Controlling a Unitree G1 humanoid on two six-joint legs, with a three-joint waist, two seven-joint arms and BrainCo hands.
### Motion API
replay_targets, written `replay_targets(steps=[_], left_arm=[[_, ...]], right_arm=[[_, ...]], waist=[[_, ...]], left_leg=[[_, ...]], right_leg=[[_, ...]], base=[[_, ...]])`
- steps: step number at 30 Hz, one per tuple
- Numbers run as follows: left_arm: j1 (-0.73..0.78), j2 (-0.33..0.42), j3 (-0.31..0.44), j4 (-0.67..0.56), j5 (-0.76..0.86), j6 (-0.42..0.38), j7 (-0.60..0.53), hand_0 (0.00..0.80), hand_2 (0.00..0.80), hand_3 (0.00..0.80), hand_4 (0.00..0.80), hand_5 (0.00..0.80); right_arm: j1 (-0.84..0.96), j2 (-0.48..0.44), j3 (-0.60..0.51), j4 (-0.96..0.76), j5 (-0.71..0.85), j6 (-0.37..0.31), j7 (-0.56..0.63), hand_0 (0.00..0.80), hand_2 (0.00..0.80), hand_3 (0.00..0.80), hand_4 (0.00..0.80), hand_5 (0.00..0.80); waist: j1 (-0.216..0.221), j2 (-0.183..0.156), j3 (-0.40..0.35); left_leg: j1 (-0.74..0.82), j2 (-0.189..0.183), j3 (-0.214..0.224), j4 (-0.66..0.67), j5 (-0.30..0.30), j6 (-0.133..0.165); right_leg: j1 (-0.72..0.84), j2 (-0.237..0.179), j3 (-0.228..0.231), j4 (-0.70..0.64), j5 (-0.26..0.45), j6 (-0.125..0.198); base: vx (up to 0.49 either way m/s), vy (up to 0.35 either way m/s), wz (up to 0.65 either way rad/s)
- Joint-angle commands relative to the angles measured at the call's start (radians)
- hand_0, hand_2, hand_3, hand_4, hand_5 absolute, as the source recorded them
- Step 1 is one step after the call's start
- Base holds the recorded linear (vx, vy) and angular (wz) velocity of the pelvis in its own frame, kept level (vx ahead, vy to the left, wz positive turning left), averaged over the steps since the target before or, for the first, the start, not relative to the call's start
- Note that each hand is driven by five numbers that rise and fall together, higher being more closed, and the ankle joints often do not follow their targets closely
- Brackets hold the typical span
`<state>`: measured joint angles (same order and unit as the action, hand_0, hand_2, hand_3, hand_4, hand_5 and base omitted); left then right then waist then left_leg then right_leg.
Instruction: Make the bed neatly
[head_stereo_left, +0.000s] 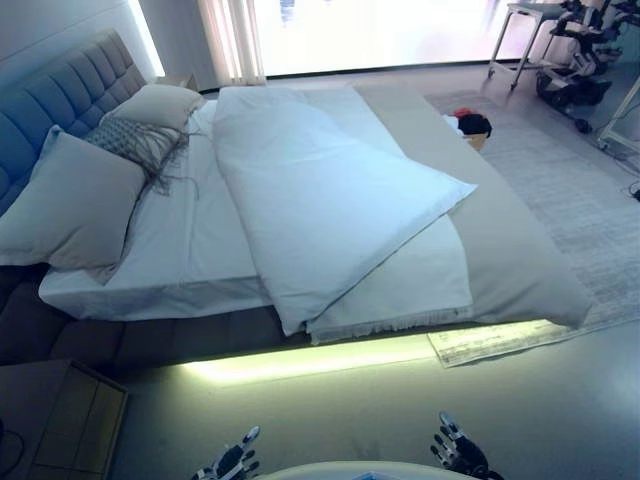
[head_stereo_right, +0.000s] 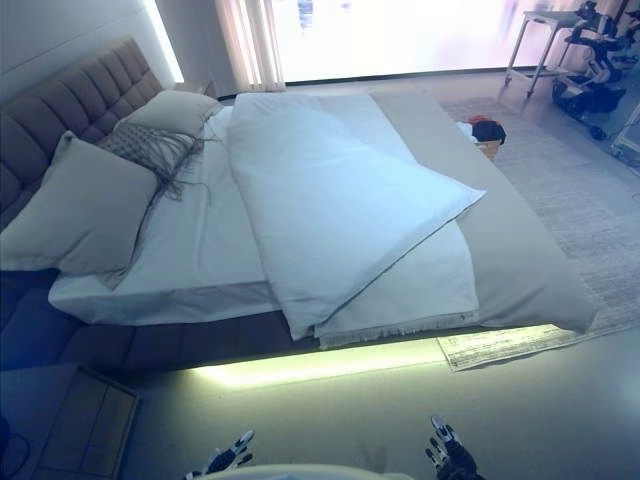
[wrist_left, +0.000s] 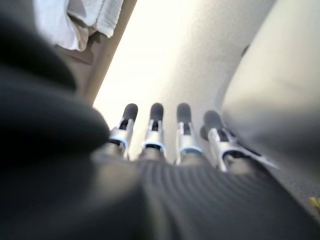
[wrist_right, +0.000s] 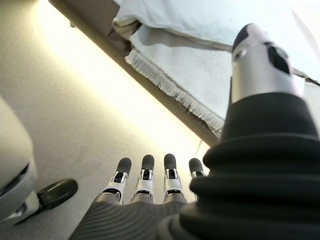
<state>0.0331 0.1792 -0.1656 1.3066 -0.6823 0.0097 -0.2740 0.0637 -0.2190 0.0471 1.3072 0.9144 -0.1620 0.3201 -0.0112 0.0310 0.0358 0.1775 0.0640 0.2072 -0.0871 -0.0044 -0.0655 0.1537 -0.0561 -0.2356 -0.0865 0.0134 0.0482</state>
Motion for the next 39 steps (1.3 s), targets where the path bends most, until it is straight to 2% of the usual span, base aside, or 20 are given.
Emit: replay_targets(steps=[1, 11, 21, 31, 33, 34, 35, 37, 38, 39], left_arm=[[-0.066, -0.015, 0.021, 0.051, 0.004, -0.017, -0.033, 0.000, 0.000, 0.000, 0.000, 0.000], [-0.066, -0.014, 0.020, 0.054, 0.001, -0.010, -0.022, 0.000, 0.000, 0.000, 0.000, 0.000], [-0.066, -0.017, 0.015, 0.056, 0.006, -0.004, -0.016, 0.000, 0.000, 0.000, 0.000, 0.000], [-0.076, -0.019, 0.031, 0.054, -0.034, -0.006, 0.002, 0.000, 0.000, 0.000, 0.000, 0.000], [-0.075, -0.023, 0.042, 0.045, -0.041, -0.020, 0.007, 0.000, 0.000, 0.000, 0.000, 0.000], [-0.076, -0.026, 0.047, 0.040, -0.038, -0.032, 0.012, 0.000, 0.000, 0.000, 0.000, 0.000], [-0.078, -0.027, 0.051, 0.038, -0.040, -0.046, 0.012, 0.000, 0.000, 0.000, 0.000, 0.000], [-0.088, -0.026, 0.059, 0.031, -0.058, -0.066, 0.010, 0.000, 0.000, 0.000, 0.000, 0.000], [-0.091, -0.027, 0.067, 0.025, -0.061, -0.064, 0.007, 0.000, 0.000, 0.000, 0.000, 0.000], [-0.090, -0.026, 0.072, 0.027, -0.067, -0.064, 0.003, 0.000, 0.000, 0.000, 0.000, 0.000]], right_arm=[[-0.086, 0.027, -0.013, 0.065, -0.026, 0.033, 0.013, 0.000, 0.000, 0.000, 0.000, 0.000], [-0.086, 0.029, 0.002, 0.063, -0.044, 0.038, -0.030, 0.000, 0.000, 0.000, 0.000, 0.000], [-0.095, 0.035, 0.008, 0.063, -0.035, 0.049, -0.015, 0.000, 0.000, 0.000, 0.000, 0.000], [-0.101, 0.030, 0.017, 0.069, -0.062, 0.077, -0.045, 0.000, 0.000, 0.000, 0.000, 0.000], [-0.106, 0.026, 0.016, 0.076, -0.091, 0.082, -0.041, 0.000, 0.000, 0.000, 0.000, 0.000], [-0.112, 0.022, 0.019, 0.074, -0.103, 0.088, -0.032, 0.000, 0.000, 0.000, 0.000, 0.000], [-0.118, 0.018, 0.026, 0.070, -0.114, 0.089, -0.029, 0.000, 0.000, 0.000, 0.000, 0.000], [-0.132, 0.006, 0.043, 0.061, -0.162, 0.079, -0.047, 0.000, 0.000, 0.000, 0.000, 0.000], [-0.139, -0.003, 0.050, 0.056, -0.171, 0.078, -0.058, 0.000, 0.000, 0.000, 0.000, 0.000], [-0.150, -0.014, 0.050, 0.062, -0.173, 0.079, -0.063, 0.000, 0.000, 0.000, 0.000, 0.000]], waist=[[0.000, -0.034, 0.005], [0.000, -0.039, 0.003], [-0.005, -0.032, 0.007], [-0.020, -0.025, 0.030], [-0.024, -0.036, 0.038], [-0.021, -0.050, 0.050], [-0.016, -0.064, 0.067], [-0.001, -0.068, 0.117], [0.008, -0.058, 0.143], [0.015, -0.045, 0.163]], left_leg=[[-0.028, -0.089, -0.039, 0.000, -0.057, 0.067], [-0.023, -0.090, -0.038, 0.000, -0.059, 0.069], [-0.018, -0.092, -0.037, 0.000, -0.062, 0.070], [-0.011, -0.089, -0.038, 0.013, -0.062, 0.077], [-0.025, -0.079, -0.018, 0.101, -0.089, 0.066], [-0.056, -0.072, -0.002, 0.194, -0.111, 0.061], [-0.109, -0.063, 0.003, 0.322, -0.109, 0.056], [-0.239, -0.046, -0.011, 0.506, -0.051, 0.035], [-0.298, -0.034, -0.012, 0.524, -0.002, 0.017], [-0.324, -0.019, -0.003, 0.484, 0.029, 0.006]], right_leg=[[-0.021, -0.003, 0.007, 0.019, -0.005, 0.043], [-0.017, -0.004, 0.003, 0.018, -0.002, 0.045], [-0.018, -0.003, 0.007, 0.022, -0.003, 0.045], [-0.033, 0.015, 0.037, 0.056, -0.024, 0.026], [-0.032, 0.014, 0.043, 0.056, -0.027, 0.012], [-0.035, 0.003, 0.038, 0.067, -0.027, 0.003], [-0.040, -0.006, 0.034, 0.080, -0.027, -0.011], [-0.048, -0.002, 0.041, 0.114, -0.038, -0.042], [-0.043, 0.008, 0.053, 0.130, -0.048, -0.049], [-0.034, 0.017, 0.064, 0.139, -0.059, -0.049]], base=[[0.000, 0.000, 0.00], [0.000, 0.000, 0.00], [0.003, -0.007, 0.00], [0.009, -0.059, -0.02], [0.042, -0.102, -0.07], [-0.015, -0.127, -0.07], [-0.035, -0.133, -0.08], [-0.055, -0.070, -0.22], [-0.010, 0.043, -0.27], [0.118, 0.146, -0.22]])
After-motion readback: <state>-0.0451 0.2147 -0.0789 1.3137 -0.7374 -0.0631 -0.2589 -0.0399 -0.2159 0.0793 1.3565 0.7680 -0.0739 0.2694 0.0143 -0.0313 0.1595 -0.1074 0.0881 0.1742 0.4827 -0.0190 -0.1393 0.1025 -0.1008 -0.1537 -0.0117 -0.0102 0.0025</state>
